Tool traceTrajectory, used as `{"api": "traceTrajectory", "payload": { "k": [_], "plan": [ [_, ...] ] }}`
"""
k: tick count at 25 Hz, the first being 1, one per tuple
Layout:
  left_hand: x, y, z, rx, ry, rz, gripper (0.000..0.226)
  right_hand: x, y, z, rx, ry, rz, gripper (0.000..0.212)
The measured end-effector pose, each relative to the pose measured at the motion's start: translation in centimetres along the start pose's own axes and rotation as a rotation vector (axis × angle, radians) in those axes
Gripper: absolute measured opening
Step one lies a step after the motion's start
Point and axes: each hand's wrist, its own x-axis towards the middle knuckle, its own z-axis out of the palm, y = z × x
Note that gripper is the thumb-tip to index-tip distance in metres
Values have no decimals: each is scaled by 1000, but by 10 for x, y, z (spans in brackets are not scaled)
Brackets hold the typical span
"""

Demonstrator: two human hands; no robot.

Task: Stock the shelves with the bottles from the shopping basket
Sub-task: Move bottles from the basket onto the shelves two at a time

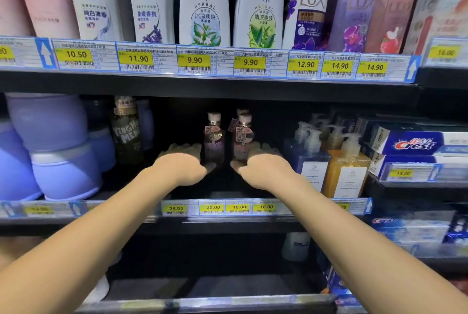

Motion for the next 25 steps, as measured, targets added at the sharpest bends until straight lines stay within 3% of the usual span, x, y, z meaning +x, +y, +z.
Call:
{"api": "traceTrajectory", "payload": {
  "k": [5,8,12,18,25],
  "plan": [
    [-57,19,7,62,172,-20,64,-42,-3,1,-100,117,-71,50],
    [-85,19,8,39,181,-22,69,-69,-6,4,-141,156,-87,67],
    [-134,18,10,38,224,34,68,-126,-7,8,-151,212,-62,66],
    [-202,41,38,23,240,210,67,-214,18,27,-166,204,102,69],
    [-249,138,89,4,111,381,67,-304,104,46,-188,150,329,71]
  ]
}}
